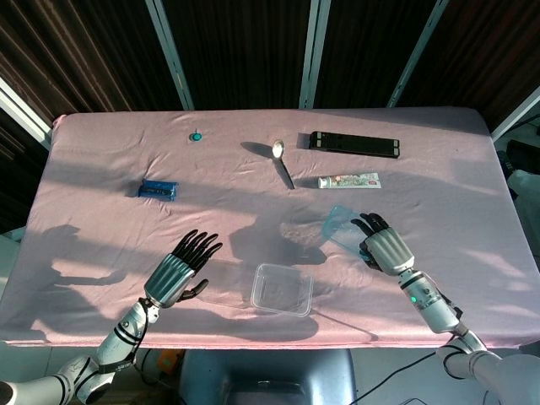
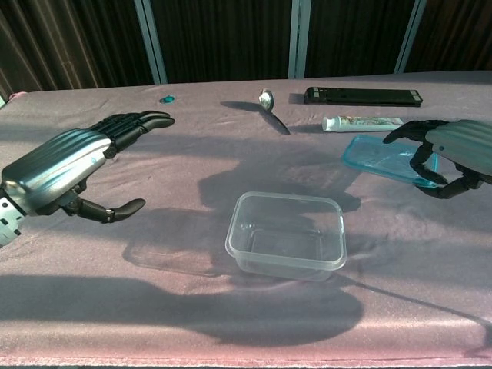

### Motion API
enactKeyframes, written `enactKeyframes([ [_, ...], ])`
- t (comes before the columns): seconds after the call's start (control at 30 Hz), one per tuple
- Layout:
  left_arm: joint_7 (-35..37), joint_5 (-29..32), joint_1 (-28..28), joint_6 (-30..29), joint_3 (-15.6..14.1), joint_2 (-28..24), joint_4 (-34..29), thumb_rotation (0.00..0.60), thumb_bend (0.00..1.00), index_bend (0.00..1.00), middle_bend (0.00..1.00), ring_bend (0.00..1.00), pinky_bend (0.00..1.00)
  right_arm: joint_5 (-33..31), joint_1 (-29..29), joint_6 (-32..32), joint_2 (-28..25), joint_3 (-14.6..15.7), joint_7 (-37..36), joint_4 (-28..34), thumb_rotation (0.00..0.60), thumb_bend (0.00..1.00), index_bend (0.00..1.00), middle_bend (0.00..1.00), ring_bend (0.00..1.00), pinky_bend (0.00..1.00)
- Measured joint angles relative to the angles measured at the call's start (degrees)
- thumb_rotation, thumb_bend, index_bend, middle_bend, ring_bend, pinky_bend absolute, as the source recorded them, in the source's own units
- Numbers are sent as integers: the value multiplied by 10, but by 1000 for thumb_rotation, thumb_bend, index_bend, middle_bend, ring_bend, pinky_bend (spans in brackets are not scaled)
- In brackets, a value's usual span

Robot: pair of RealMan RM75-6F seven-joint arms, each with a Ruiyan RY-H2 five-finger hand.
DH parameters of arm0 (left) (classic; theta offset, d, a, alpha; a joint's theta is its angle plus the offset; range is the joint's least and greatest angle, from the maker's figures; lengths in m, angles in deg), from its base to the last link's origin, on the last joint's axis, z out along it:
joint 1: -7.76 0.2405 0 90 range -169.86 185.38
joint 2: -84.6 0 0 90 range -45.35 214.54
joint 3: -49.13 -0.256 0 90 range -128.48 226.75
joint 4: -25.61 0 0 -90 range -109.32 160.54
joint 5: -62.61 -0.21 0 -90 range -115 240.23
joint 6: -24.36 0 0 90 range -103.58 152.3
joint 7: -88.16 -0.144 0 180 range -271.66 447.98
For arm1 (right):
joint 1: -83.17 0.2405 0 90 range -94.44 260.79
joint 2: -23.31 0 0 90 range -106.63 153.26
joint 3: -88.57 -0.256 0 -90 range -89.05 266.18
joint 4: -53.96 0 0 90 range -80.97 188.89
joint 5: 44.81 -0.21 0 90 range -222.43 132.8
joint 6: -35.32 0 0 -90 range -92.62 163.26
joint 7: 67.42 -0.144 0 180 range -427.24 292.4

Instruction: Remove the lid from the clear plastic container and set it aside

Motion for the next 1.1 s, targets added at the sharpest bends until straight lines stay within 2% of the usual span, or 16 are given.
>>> enactKeyframes([
  [0.17,5,2,6,1,-2,-17,-22,600,317,0,0,0,0,0,-3,-15,-43,10,18,67,600,247,22,145,24,142],
  [0.33,10,3,14,-2,-7,-43,-58,600,317,0,0,0,0,1,-13,-13,-100,19,34,148,600,235,0,123,16,138],
  [0.43,5,2,23,-7,-13,-71,-91,600,316,0,0,0,0,1,-25,-1,-140,23,49,197,600,224,0,82,3,119],
  [0.53,-16,3,38,-15,-21,-110,-136,600,320,0,0,0,0,-4,-41,14,-183,26,69,254,600,202,0,19,0,55],
  [0.63,-43,8,63,-31,-34,-162,-195,600,323,0,0,0,0,-17,-67,36,-230,30,103,324,600,201,0,0,0,5],
  [0.8,-121,49,138,-68,-64,-266,-301,600,328,0,0,0,0,-49,-145,123,-296,35,191,448,600,201,0,0,0,0],
  [0.87,-156,76,177,-91,-73,-293,-331,600,331,0,0,0,0,-57,-176,167,-306,36,212,469,600,201,0,0,0,0],
  [1.0,-166,93,236,-148,-79,-300,-340,600,342,0,0,0,0,-65,-249,258,-318,35,223,482,600,201,0,0,0,0],
  [1.1,-143,88,251,-163,-80,-300,-322,600,344,0,0,0,0,-67,-271,279,-319,27,228,482,600,201,0,0,0,0],
])
